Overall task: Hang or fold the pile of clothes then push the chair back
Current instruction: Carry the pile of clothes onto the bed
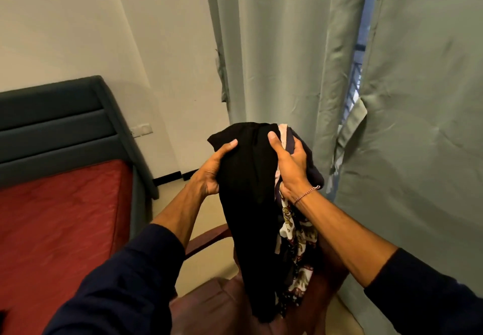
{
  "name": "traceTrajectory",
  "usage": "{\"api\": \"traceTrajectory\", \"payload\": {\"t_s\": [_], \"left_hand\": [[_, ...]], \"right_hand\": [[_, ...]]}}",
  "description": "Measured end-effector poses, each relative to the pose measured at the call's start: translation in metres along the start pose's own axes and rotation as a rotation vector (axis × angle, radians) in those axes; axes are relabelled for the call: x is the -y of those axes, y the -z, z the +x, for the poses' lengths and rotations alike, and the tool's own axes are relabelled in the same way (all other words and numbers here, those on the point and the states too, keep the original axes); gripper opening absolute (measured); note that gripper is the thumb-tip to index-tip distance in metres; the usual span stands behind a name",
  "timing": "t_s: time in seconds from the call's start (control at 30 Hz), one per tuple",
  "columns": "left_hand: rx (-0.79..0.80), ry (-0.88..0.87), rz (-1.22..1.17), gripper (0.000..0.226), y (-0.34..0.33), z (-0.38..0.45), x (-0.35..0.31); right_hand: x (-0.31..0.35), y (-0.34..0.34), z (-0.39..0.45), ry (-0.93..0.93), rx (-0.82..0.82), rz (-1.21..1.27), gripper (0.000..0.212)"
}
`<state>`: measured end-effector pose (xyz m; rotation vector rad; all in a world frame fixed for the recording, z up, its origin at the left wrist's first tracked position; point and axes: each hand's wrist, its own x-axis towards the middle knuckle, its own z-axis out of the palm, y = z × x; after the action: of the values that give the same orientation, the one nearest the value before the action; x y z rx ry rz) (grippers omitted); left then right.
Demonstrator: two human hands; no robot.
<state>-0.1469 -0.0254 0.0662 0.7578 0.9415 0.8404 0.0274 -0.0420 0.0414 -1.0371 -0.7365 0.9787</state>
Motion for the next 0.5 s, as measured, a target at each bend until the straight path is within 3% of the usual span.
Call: {"api": "traceTrajectory", "payload": {"t_s": [0.1, 0.33, 0.43, 0.5], "left_hand": [[-0.040, -0.074, -0.007, 0.061, 0.019, -0.026, -0.020], [-0.230, -0.257, 0.115, 0.045, 0.064, -0.099, -0.062], [-0.273, -0.296, 0.174, 0.063, 0.098, -0.130, -0.074], [-0.302, -0.323, 0.187, 0.075, 0.121, -0.151, -0.082]], "right_hand": [[0.015, -0.032, -0.008, 0.010, 0.134, -0.003, 0.077], [0.030, -0.103, -0.042, -0.042, 0.405, -0.036, 0.067], [0.028, -0.131, -0.062, -0.081, 0.525, -0.030, 0.084], [0.027, -0.150, -0.081, -0.108, 0.582, -0.014, 0.082]]}}
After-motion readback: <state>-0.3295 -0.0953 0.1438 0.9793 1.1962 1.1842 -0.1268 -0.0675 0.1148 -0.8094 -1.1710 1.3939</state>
